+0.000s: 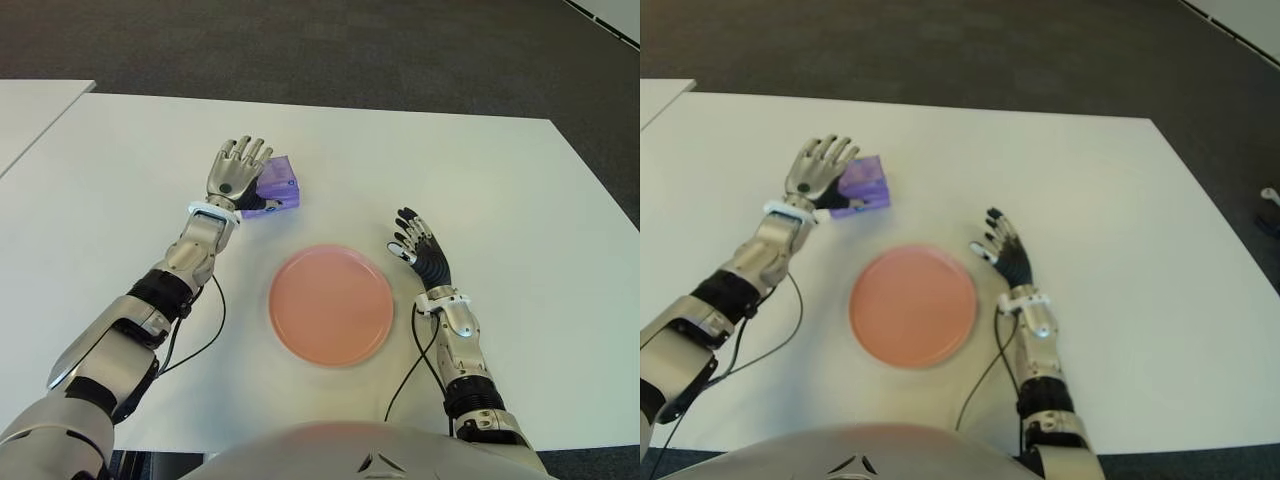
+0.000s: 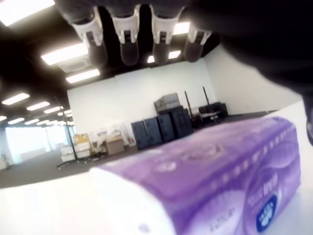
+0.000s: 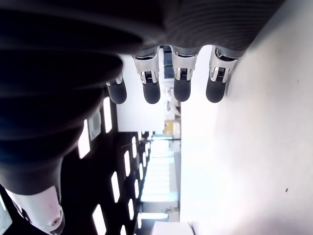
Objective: Put the tissue paper into the plate.
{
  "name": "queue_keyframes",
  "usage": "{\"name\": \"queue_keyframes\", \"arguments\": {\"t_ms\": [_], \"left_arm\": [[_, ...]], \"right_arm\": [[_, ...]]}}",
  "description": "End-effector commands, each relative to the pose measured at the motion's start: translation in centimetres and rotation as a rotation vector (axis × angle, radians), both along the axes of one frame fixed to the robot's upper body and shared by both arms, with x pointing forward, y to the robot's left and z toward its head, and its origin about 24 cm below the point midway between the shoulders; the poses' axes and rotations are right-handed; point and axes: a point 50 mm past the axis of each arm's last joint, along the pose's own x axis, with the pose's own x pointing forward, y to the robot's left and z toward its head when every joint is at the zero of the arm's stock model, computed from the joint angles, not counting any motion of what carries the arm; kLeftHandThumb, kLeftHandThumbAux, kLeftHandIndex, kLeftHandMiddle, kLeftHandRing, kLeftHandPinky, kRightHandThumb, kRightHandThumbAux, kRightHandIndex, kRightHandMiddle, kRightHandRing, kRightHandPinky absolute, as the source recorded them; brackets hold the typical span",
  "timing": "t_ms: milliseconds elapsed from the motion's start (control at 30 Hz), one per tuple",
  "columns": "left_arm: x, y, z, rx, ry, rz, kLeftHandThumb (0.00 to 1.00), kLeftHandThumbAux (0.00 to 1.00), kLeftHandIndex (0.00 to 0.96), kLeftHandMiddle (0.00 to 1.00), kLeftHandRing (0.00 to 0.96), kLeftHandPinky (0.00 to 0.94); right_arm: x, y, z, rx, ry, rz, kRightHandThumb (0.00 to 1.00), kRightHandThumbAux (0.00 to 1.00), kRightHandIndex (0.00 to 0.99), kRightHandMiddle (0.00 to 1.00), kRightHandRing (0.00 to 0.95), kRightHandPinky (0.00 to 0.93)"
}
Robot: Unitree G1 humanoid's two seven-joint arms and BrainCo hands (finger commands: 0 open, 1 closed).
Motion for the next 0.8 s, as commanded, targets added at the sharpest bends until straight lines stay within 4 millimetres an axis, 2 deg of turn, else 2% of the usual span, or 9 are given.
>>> {"name": "queue_keyframes", "arguments": {"t_ms": [33,800], "left_arm": [[-0.11,-0.15,-0.74,0.011,0.074,-0.019,0.000,0.337,0.000,0.000,0.000,0.000],[0.00,-0.56,-1.65,0.046,0.225,-0.030,0.007,0.350,0.000,0.000,0.000,0.000]], "right_arm": [[-3.60,-0.16,-4.70,0.021,0.263,-0.020,0.000,0.672,0.000,0.000,0.000,0.000],[-3.75,-0.25,-4.79,0.032,0.261,-0.024,0.000,0.675,0.000,0.000,0.000,0.000]]}}
